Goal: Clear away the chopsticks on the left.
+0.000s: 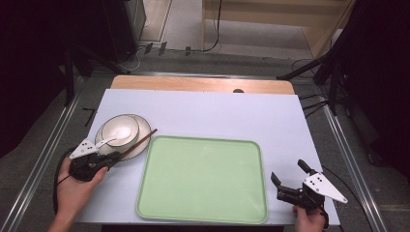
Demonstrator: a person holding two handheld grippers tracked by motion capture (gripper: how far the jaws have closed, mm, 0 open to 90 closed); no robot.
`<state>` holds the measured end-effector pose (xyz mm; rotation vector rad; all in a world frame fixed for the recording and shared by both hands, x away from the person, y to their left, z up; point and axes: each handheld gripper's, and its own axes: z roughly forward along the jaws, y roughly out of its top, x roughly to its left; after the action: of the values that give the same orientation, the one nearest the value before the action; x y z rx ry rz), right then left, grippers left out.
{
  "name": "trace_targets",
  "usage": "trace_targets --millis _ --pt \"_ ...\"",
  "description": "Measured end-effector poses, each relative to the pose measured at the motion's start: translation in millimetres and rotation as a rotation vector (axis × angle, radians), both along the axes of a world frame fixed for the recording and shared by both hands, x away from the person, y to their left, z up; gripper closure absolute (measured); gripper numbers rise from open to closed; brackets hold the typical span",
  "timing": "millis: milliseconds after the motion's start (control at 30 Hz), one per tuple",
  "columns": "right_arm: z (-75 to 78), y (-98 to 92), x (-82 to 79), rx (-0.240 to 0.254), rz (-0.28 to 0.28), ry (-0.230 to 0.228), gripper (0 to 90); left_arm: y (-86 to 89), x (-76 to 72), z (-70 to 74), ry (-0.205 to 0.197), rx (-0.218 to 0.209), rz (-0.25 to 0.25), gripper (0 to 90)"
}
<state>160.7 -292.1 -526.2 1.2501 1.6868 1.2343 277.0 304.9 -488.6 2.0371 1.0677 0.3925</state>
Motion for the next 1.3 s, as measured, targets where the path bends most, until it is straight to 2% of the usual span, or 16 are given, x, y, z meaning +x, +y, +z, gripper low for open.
trace_targets --millis 300,767,867,967,1133,1300 --pt "-0.2 0.2 0.3 -0.006 0.003 0.000 0.1 -5.5 -0.1 0.2 0.007 0.005 0.003 80.2" --pt "-0.7 0.3 0.4 -0.001 0.003 0.005 0.1 -18.6 1.6 -6.8 0.028 0.049 -0.018 79.0" --pt "-0.6 0.3 0.8 -0.006 0.006 0.003 0.1 -21.2 1.1 -6.8 0.022 0.057 -0.020 80.3" --pt "-0.7 0.0 0.6 -0.001 0.002 0.006 0.1 -21.3 1.0 -4.4 0.019 0.060 -0.025 85.1" --pt "-0.4 -0.9 -0.2 -0.003 -0.001 0.002 0.1 -19.5 0.2 -3.0 0.018 0.063 -0.031 85.7" --pt "-0.3 -0.9 -0.3 -0.001 -0.002 0.001 0.1 -19.0 -2.9 0.9 -0.004 0.054 -0.037 85.9"
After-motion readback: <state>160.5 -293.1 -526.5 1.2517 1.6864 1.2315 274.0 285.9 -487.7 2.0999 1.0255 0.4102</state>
